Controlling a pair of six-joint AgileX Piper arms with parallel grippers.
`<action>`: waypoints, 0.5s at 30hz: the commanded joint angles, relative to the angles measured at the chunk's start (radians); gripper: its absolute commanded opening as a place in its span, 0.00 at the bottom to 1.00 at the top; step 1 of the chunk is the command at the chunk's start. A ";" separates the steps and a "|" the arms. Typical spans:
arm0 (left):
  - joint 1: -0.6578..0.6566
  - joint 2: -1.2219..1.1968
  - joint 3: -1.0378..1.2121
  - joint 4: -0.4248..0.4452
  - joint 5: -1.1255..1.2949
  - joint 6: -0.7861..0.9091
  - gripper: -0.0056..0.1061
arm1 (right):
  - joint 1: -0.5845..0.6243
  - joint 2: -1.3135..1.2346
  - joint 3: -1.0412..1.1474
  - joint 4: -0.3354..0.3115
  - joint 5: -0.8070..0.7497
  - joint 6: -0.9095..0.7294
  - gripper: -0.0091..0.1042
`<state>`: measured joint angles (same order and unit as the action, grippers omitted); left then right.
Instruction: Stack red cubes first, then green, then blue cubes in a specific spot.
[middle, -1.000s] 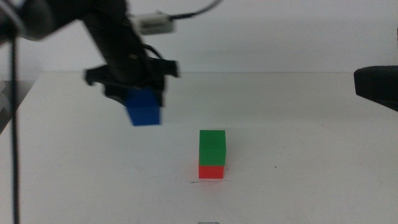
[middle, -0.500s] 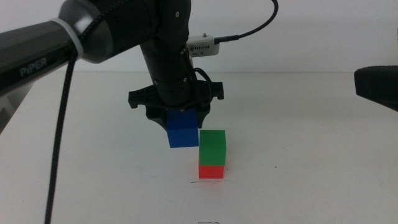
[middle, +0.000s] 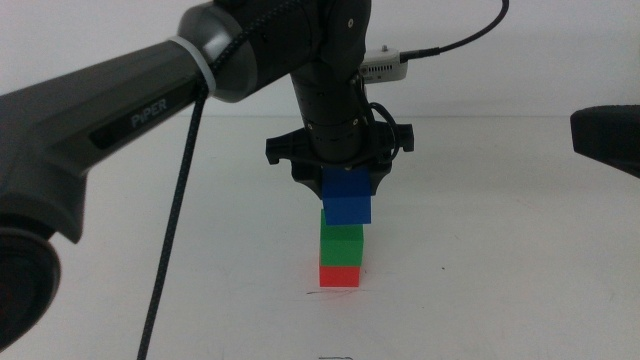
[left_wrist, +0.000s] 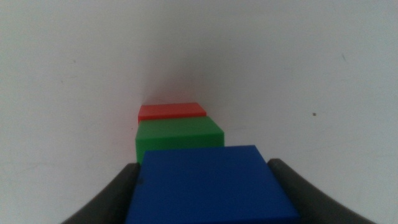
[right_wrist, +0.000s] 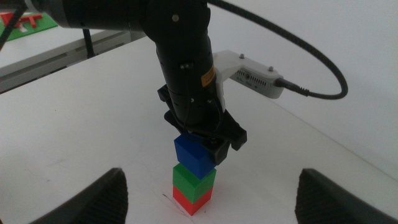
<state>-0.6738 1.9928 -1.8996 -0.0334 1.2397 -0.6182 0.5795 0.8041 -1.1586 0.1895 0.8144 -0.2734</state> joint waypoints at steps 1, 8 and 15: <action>-0.004 -0.048 -0.035 -0.003 0.075 -0.007 0.04 | -0.008 -0.004 -0.023 0.002 -0.074 -0.009 0.84; -0.004 -0.028 -0.035 -0.002 0.075 -0.006 0.04 | -0.008 -0.004 -0.023 0.002 -0.074 -0.009 0.84; -0.004 -0.012 -0.030 0.009 0.075 -0.015 0.04 | -0.008 -0.004 -0.023 0.002 -0.074 -0.009 0.84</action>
<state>-0.6738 2.0366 -1.9008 -0.0279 1.2408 -0.6222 0.5795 0.8041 -1.1586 0.1895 0.8144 -0.2734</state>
